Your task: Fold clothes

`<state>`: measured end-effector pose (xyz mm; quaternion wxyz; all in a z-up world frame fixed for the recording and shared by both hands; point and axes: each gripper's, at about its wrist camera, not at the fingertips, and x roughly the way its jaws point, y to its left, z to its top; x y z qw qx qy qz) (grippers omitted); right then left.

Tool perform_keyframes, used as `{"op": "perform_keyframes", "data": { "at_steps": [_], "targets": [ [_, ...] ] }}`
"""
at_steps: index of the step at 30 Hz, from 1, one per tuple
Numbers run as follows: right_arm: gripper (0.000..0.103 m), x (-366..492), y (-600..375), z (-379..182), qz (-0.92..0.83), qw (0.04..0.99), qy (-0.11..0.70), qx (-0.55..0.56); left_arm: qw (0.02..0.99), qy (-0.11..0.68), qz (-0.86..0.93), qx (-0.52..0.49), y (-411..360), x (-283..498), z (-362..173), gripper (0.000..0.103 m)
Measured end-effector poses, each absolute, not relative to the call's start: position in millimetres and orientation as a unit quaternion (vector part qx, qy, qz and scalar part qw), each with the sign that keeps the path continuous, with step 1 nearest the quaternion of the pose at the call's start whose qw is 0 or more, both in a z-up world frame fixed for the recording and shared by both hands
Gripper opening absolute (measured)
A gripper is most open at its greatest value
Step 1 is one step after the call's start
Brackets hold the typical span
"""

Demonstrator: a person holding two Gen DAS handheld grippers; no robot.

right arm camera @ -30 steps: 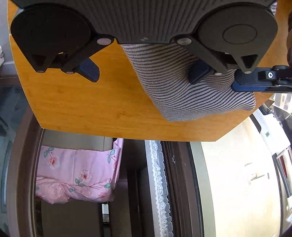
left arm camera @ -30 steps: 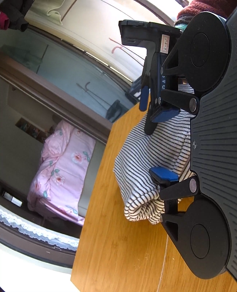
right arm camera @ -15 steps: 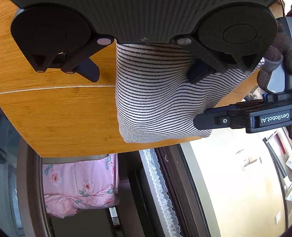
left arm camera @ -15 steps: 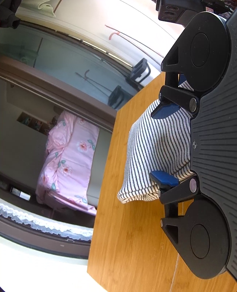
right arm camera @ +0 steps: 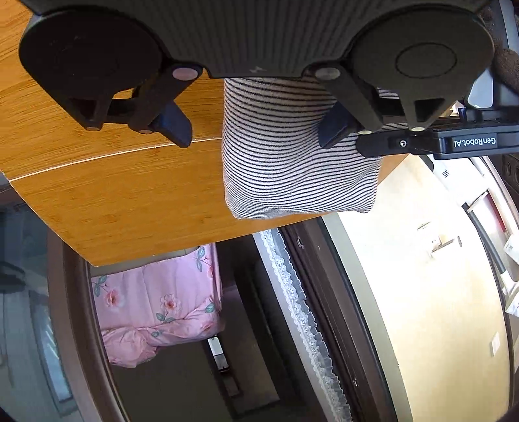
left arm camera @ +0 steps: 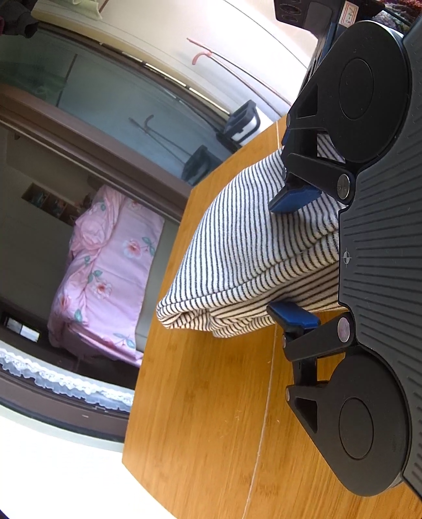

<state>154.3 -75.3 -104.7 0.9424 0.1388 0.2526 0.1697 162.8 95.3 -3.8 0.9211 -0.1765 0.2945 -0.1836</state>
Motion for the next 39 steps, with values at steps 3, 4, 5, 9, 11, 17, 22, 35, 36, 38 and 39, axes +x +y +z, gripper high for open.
{"op": "perform_keyframes", "data": {
  "at_steps": [3,4,5,9,11,17,22,35,36,38,39],
  "targets": [
    [0.081,155,-73,-104,0.172,0.943,0.254,0.131,0.922,0.274,-0.201,-0.185,98,160,1,0.055],
    [0.081,155,-73,-104,0.172,0.943,0.255,0.129,0.924,0.273,-0.196,-0.182,98,161,1,0.052],
    [0.081,156,-73,-105,0.172,0.942,0.258,0.128,0.926,0.273,-0.191,-0.178,97,161,1,0.052],
    [0.085,159,-75,-106,0.169,0.940,0.265,0.136,0.934,0.270,-0.171,-0.162,96,163,2,0.053],
    [0.087,160,-75,-106,0.167,0.939,0.266,0.138,0.934,0.276,-0.157,-0.160,99,164,-1,0.057],
    [0.090,160,-77,-106,0.164,0.939,0.265,0.143,0.927,0.290,-0.154,-0.181,110,160,-3,0.065],
    [0.092,160,-79,-106,0.163,0.939,0.262,0.151,0.919,0.303,-0.181,-0.178,102,155,-4,0.074],
    [0.095,160,-85,-108,0.159,0.937,0.262,0.167,0.921,0.272,-0.217,-0.175,93,148,7,0.048],
    [0.095,161,-85,-108,0.159,0.937,0.263,0.167,0.921,0.277,-0.212,-0.172,92,149,5,0.048],
    [0.096,161,-84,-108,0.159,0.937,0.263,0.166,0.922,0.288,-0.202,-0.164,90,151,0,0.048],
    [0.096,161,-84,-109,0.159,0.937,0.263,0.166,0.922,0.292,-0.197,-0.160,89,153,-2,0.049]
  ]
}}
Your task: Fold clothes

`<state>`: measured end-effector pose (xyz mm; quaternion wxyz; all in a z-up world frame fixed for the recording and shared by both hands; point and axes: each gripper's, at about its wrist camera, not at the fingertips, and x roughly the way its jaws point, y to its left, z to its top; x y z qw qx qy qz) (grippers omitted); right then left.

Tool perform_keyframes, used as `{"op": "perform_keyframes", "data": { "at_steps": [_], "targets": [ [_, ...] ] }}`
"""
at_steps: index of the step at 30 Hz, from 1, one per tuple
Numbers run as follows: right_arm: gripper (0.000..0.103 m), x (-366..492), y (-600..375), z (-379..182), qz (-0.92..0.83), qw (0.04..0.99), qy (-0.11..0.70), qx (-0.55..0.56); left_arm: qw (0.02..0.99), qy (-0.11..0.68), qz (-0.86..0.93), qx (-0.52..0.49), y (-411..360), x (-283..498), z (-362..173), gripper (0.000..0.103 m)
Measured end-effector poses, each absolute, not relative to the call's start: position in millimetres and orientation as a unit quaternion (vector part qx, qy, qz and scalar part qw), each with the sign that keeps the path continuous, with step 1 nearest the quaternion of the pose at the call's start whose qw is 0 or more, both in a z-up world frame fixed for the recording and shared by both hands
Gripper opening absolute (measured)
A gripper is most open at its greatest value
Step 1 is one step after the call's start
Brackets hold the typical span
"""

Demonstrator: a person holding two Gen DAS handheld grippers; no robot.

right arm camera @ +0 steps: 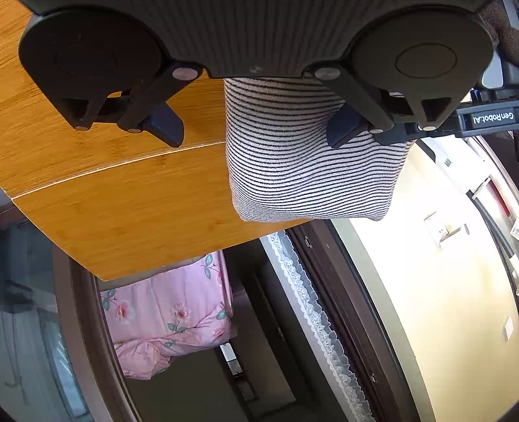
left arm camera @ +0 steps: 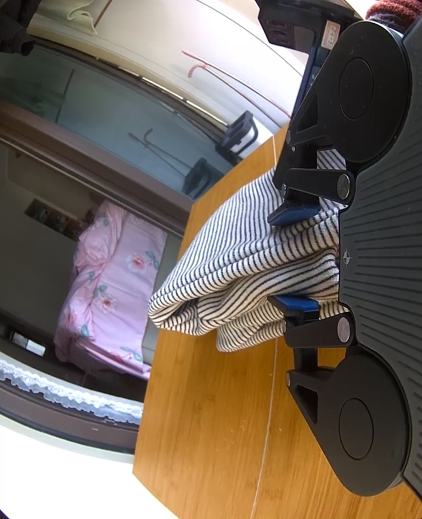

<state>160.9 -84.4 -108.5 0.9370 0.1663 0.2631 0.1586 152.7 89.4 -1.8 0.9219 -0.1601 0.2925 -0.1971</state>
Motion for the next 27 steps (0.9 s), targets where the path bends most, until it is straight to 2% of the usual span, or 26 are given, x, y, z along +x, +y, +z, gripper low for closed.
{"op": "perform_keyframes", "data": {
  "at_steps": [7,19,24,27],
  "targets": [
    [0.096,161,-86,-109,0.156,0.937,0.262,0.169,0.920,0.284,-0.207,-0.173,93,153,-1,0.045],
    [0.097,164,-83,-107,0.149,0.938,0.263,0.169,0.928,0.288,-0.192,-0.136,86,157,-1,0.047],
    [0.097,170,-73,-79,0.143,0.962,0.223,0.074,0.928,0.289,-0.196,-0.132,87,158,-1,0.048],
    [0.097,197,-68,-58,0.135,0.964,0.226,0.045,0.927,0.291,-0.199,-0.129,87,160,-2,0.049]
  ]
}}
